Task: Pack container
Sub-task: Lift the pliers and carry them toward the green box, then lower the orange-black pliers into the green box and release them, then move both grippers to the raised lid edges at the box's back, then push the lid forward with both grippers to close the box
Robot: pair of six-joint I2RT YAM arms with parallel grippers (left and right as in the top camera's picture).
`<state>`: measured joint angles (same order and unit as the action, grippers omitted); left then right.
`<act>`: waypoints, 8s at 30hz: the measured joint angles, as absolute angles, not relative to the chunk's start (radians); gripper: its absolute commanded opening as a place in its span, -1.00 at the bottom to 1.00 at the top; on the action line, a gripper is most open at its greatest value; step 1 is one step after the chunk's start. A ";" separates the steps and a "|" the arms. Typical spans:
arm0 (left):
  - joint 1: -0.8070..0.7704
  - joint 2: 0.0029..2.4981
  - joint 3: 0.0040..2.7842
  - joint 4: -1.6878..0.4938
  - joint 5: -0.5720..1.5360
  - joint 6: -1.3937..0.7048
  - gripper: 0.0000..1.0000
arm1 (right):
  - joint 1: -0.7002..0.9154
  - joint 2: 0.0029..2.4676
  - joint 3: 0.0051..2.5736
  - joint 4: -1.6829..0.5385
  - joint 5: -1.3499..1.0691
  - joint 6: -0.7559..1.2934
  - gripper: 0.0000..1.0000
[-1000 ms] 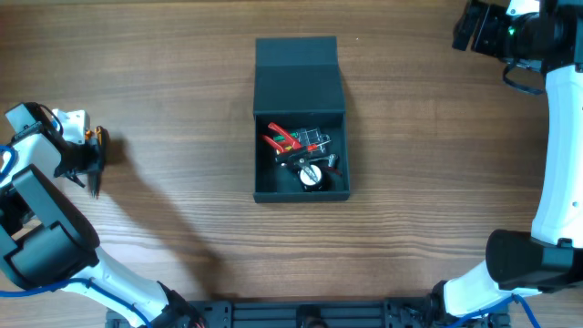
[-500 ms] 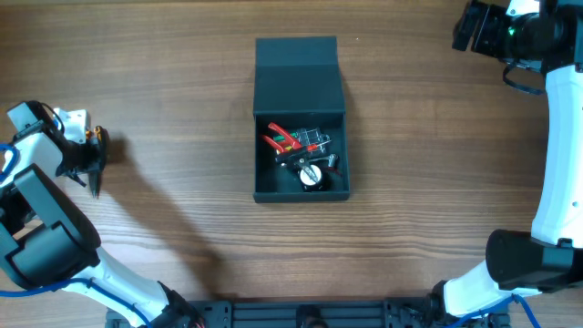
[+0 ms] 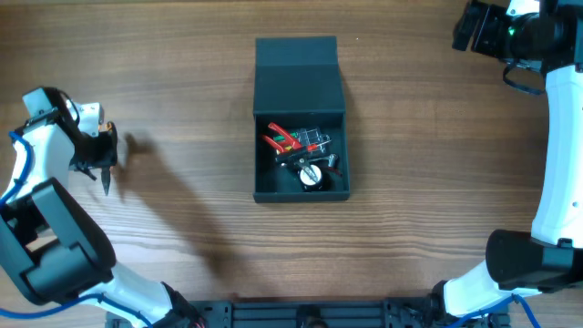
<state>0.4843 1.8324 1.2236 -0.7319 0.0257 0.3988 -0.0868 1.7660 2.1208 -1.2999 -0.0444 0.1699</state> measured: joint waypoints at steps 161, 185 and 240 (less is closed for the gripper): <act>-0.012 2.390 1.882 -0.889 0.730 0.087 -0.92 | 0.048 2.408 2.114 -1.173 -0.513 -0.032 -0.88; -0.091 2.439 1.880 -0.855 0.746 0.080 -0.92 | 0.084 2.454 2.114 -1.163 -0.543 -0.031 -0.87; -0.089 2.304 1.880 -0.839 0.750 0.072 -0.92 | 0.121 2.473 2.115 -1.186 -0.680 -0.136 -0.87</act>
<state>-0.0887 2.3035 1.8805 -0.8394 0.7502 0.0723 0.1207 2.4733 2.1147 -1.1858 -0.6804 -0.1364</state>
